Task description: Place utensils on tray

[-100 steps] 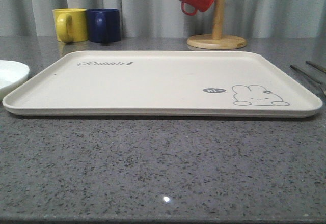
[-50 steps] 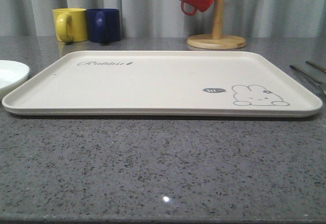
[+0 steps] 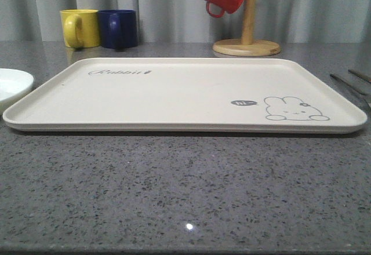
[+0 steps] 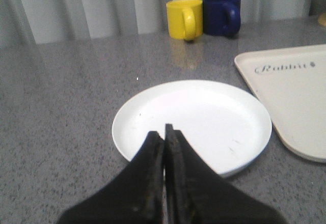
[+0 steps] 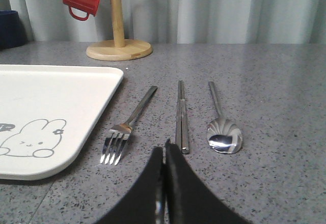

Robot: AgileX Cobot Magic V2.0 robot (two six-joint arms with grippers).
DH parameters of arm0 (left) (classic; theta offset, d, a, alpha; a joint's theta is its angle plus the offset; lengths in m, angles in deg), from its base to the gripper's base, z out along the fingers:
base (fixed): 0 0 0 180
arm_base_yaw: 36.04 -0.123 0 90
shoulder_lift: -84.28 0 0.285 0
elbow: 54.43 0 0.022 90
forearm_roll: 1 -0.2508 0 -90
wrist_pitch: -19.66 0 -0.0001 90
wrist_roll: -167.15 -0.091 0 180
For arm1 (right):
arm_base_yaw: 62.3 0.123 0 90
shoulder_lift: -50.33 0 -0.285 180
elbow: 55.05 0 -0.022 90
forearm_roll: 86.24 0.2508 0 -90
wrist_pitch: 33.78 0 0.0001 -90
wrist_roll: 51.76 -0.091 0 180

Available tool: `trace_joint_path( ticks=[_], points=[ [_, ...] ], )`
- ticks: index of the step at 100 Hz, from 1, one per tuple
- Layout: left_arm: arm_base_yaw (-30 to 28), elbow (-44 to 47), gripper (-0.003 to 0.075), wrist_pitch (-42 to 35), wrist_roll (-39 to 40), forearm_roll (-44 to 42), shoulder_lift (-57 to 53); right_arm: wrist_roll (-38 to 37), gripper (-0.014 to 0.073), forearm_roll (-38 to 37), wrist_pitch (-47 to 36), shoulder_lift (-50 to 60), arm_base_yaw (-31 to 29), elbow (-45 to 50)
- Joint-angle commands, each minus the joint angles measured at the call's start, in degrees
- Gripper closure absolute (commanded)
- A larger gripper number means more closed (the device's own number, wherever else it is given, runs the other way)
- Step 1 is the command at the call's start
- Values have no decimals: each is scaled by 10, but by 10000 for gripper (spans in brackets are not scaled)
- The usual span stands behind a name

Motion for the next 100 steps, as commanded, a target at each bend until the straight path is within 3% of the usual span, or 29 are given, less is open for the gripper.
trace_joint_path(
  ticks=[1,25,32,37,52,59,74,87,100],
  points=[
    [-1,-62,739,36,7,-1,56,-1,662,0,-47,10,-4,-1],
    [-1,-135,736,68,9,1,179,-1,662,0,-47,10,-4,-1],
    [-1,-152,696,68,13,3,215,-1,662,0,-47,10,-4,-1],
    [-1,-165,633,68,28,3,241,-1,662,0,-47,10,-4,-1],
    [-1,-204,347,67,43,-9,318,-1,662,0,-47,10,-4,-1],
    [-2,-223,276,68,45,-20,352,-1,662,0,-47,10,-4,-1],
    [-21,-282,281,86,121,-46,431,-1,662,0,-47,10,-4,-1],
    [-65,-346,281,126,121,-37,516,-1,662,0,-47,10,-4,-1],
    [-97,-412,281,215,121,-26,608,-1,662,0,-47,10,-4,-1]
  ],
)
